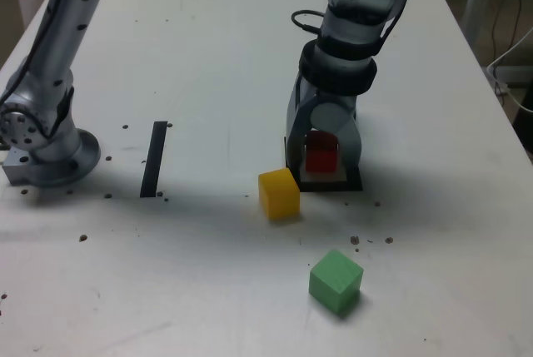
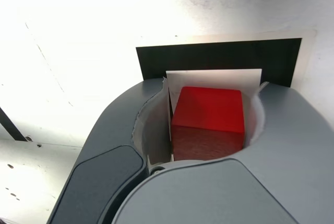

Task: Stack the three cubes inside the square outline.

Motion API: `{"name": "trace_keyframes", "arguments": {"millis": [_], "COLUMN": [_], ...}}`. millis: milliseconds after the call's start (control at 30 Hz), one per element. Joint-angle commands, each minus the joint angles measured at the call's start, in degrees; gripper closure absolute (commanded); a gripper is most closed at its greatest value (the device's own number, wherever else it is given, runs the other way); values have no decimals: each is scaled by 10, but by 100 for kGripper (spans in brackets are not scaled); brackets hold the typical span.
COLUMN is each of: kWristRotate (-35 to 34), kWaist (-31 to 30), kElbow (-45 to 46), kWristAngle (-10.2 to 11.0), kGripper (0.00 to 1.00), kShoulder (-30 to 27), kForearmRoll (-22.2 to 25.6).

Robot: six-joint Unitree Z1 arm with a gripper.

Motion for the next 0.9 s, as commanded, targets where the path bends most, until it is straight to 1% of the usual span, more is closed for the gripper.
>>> {"name": "trace_keyframes", "arguments": {"millis": [0, 133, 233, 400, 500, 733, 867], "kWristRotate": [1, 1, 1, -5, -9, -13, -25], "kWaist": [2, 3, 3, 3, 3, -2, -25], "kElbow": [2, 5, 10, 24, 38, 74, 89], "kWristAngle": [-1, -1, 4, 21, 27, 29, 29], "kGripper": [2, 1, 1, 1, 1, 1, 1], "kShoulder": [1, -1, -11, -48, -73, -106, -120], "kForearmRoll": [-2, -3, -6, -4, 4, 10, 10]}}
